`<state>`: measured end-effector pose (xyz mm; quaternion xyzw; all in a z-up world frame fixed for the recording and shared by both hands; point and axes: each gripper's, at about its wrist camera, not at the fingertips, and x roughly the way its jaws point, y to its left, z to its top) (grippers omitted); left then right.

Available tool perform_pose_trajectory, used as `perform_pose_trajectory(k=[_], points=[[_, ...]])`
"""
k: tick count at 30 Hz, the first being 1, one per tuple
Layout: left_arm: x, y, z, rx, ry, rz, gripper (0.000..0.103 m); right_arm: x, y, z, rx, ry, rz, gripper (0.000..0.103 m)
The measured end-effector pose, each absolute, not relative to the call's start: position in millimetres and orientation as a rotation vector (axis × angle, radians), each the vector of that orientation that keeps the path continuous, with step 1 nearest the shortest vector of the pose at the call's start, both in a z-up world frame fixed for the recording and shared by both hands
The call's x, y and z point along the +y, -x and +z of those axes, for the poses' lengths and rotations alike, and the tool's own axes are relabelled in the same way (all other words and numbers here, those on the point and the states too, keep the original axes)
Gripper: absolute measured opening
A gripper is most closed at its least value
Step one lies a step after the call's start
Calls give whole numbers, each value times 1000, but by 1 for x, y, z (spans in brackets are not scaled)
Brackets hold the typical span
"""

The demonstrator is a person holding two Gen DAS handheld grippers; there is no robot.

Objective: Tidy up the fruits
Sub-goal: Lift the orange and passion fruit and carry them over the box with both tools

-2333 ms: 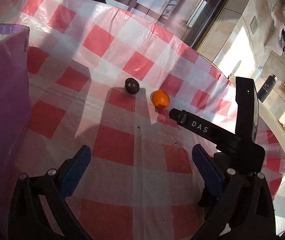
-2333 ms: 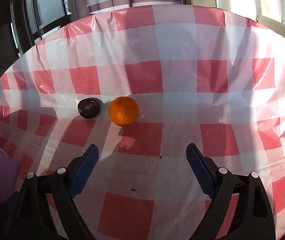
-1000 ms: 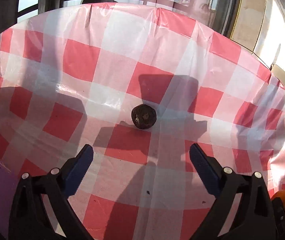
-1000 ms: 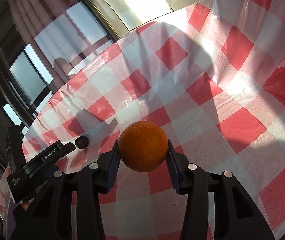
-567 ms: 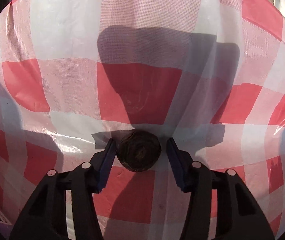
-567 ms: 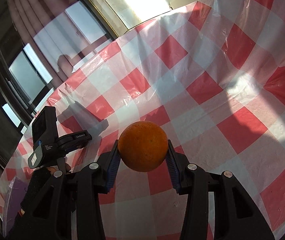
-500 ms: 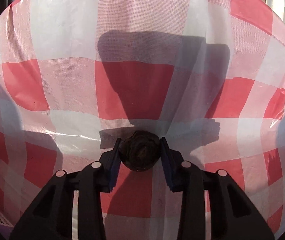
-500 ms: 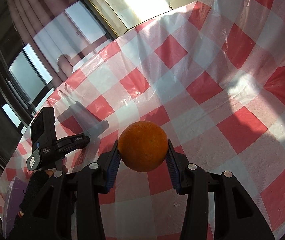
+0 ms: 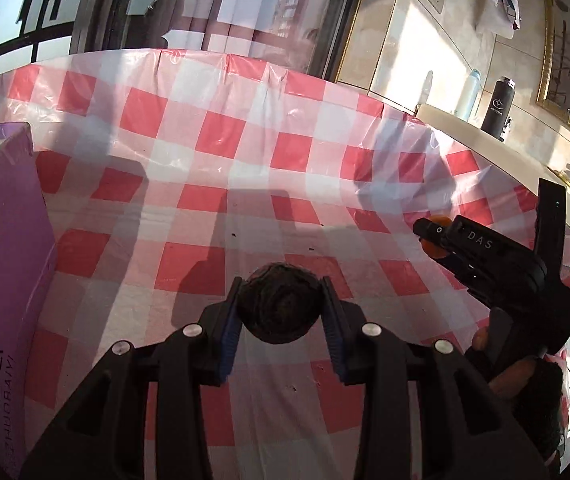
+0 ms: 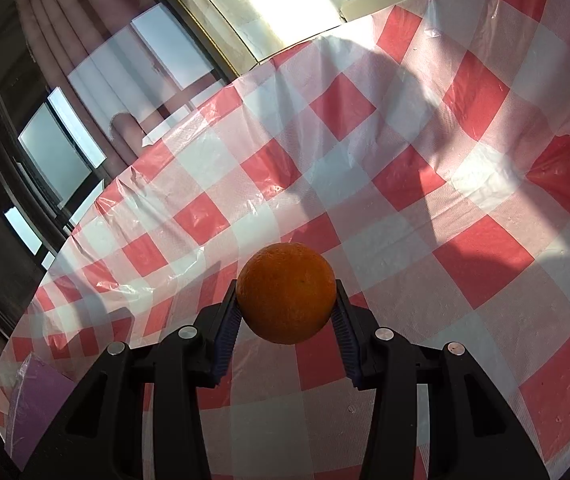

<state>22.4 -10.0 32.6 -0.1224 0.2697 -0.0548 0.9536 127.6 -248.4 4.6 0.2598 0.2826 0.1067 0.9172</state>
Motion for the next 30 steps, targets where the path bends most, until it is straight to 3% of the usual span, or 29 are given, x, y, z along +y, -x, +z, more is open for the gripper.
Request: perform_pose_trajectory(k=[14, 30], points=[[19, -49, 14, 591, 474, -173, 37, -249, -127, 5, 572, -532, 222, 44], [17, -45, 21, 559, 483, -209, 37, -259, -112, 13, 525, -586, 257, 44]])
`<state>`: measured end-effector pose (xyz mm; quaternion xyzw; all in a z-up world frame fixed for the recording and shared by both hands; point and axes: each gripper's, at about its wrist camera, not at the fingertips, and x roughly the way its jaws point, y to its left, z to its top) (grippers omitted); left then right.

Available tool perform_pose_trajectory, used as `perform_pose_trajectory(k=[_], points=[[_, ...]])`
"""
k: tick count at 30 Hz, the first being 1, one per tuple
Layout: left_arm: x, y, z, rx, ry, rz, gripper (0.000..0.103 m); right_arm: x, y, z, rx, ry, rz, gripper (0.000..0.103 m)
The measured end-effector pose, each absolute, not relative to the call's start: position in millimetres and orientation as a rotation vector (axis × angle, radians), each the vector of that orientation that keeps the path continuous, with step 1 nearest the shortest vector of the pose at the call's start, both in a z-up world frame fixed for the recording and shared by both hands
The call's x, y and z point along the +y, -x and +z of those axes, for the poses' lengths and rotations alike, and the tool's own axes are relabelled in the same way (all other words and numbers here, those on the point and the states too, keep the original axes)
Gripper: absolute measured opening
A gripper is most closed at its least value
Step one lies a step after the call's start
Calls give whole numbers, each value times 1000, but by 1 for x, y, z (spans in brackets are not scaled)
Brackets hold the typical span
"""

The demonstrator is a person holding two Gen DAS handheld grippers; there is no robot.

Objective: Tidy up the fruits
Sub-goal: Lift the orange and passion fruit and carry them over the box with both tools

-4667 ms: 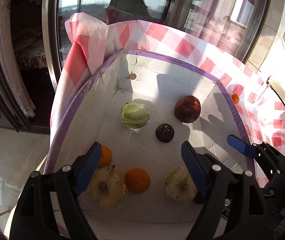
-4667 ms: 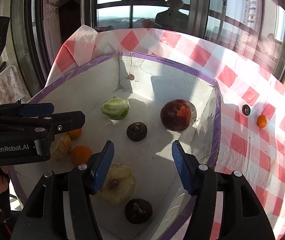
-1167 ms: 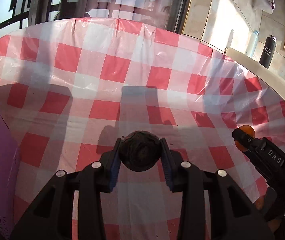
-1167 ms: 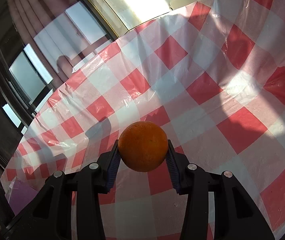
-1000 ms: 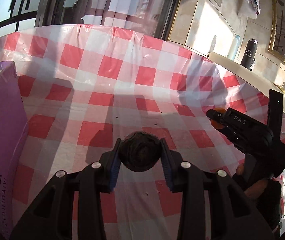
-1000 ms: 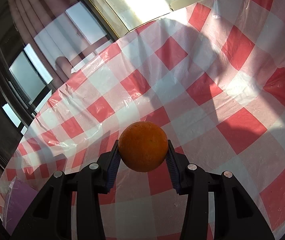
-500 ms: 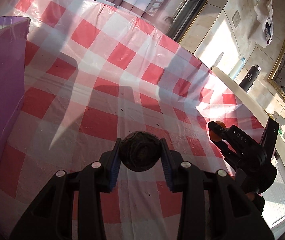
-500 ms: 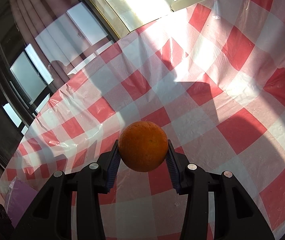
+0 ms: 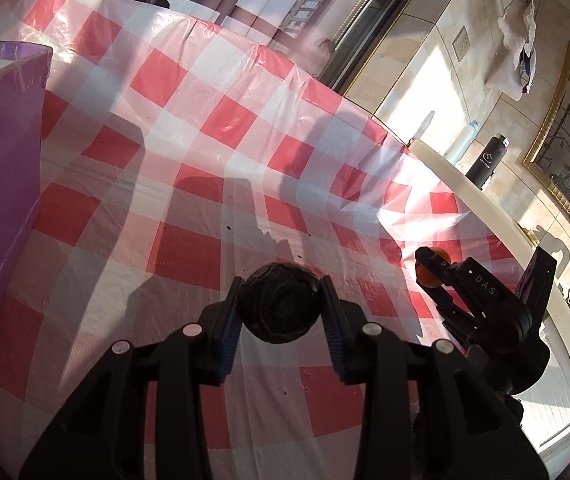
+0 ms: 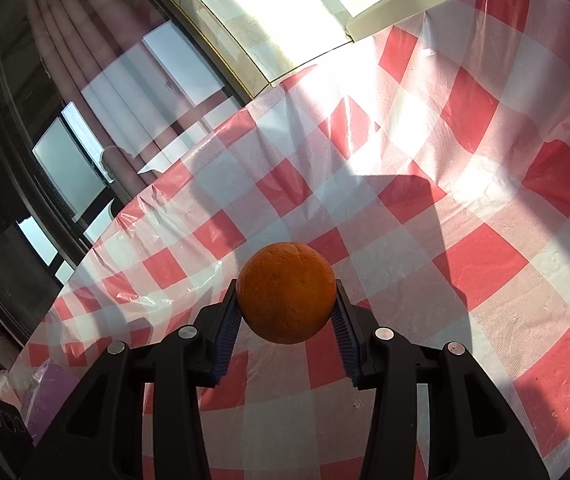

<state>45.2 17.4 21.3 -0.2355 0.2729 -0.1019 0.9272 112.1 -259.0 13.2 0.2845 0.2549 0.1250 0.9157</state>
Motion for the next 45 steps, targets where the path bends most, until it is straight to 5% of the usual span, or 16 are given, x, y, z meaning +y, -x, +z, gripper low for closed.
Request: perform_pose_trajectory(k=[21, 31, 45], points=[[-25, 125, 85, 434, 141, -165, 37, -230, 56, 21, 582, -666, 369, 44], [42, 165, 130, 315, 149, 14, 38, -137, 90, 84, 493, -408, 563, 44], [177, 192, 118, 358, 258, 289, 38, 12, 130, 109, 454, -79, 802, 44]])
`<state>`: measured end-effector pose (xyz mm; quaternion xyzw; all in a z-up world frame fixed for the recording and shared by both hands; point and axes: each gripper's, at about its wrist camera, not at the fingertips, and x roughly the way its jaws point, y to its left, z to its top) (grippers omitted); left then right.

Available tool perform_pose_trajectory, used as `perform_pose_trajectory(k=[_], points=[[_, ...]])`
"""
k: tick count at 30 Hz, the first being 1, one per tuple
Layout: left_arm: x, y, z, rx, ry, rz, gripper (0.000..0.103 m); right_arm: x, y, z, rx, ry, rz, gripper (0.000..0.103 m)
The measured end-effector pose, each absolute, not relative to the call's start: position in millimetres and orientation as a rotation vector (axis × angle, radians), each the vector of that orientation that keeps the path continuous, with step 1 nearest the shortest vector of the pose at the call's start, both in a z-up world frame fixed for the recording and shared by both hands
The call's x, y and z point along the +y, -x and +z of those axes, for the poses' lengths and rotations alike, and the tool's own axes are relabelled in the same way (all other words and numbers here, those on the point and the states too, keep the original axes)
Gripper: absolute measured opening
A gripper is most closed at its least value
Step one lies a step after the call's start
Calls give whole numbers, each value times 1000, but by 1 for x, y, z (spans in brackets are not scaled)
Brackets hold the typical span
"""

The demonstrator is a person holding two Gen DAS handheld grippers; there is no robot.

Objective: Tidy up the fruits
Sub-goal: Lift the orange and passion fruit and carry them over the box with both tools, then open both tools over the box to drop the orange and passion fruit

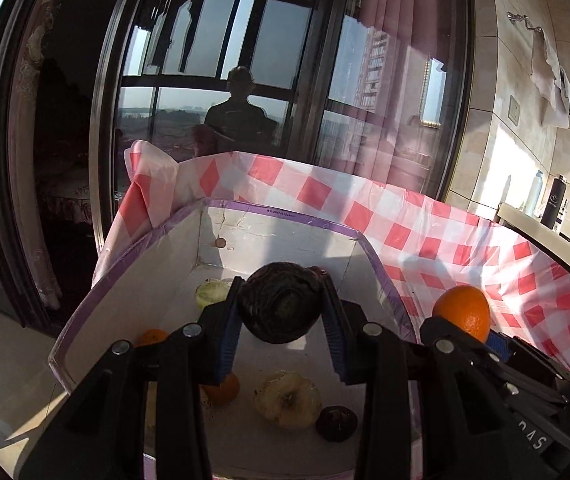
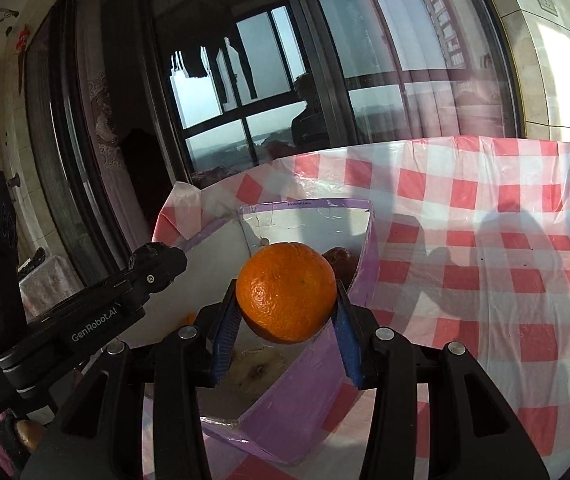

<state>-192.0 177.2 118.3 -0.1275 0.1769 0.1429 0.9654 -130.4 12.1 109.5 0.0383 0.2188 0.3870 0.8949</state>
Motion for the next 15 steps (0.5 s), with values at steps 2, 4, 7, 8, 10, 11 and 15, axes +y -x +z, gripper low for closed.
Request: perform_pose_trajectory(k=[2, 4, 7, 8, 10, 11, 15], points=[[191, 194, 114, 370, 264, 313, 38, 25, 130, 107, 462, -58, 814, 44], [202, 195, 110, 378, 276, 332, 38, 34, 129, 104, 473, -50, 824, 44], [215, 195, 104, 393, 285, 359, 38, 45, 128, 98, 486, -32, 829, 44], [218, 194, 102, 398, 289, 361, 38, 47, 127, 97, 492, -25, 830, 44], [223, 191, 99, 412, 295, 368, 38, 53, 125, 95, 502, -16, 830, 44], [225, 188, 98, 420, 292, 374, 38, 56, 124, 95, 505, -8, 829, 44], [235, 177, 94, 482, 281, 380, 38, 72, 117, 100, 523, 61, 810, 44]])
